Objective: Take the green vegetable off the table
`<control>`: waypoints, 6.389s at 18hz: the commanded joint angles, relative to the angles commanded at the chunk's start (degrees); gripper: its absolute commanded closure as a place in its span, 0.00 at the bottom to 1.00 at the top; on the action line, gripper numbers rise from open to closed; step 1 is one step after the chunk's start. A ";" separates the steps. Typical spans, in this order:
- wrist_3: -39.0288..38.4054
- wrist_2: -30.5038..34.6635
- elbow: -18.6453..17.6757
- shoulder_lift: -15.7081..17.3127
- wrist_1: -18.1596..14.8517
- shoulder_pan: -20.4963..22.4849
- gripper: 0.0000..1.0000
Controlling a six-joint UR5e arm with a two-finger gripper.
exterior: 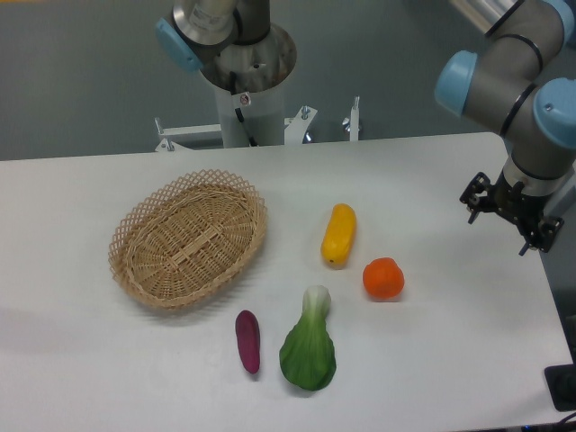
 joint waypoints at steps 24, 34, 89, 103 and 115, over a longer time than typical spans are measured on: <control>-30.05 -4.40 -1.40 0.97 -0.53 -11.86 0.00; -32.87 -4.04 -6.94 -0.44 1.58 -18.37 0.00; -38.95 2.55 -14.68 -0.09 14.06 -23.03 0.82; -30.26 2.46 -4.40 3.43 0.44 -14.16 0.81; -19.95 2.46 -4.04 3.60 -1.14 -6.68 0.81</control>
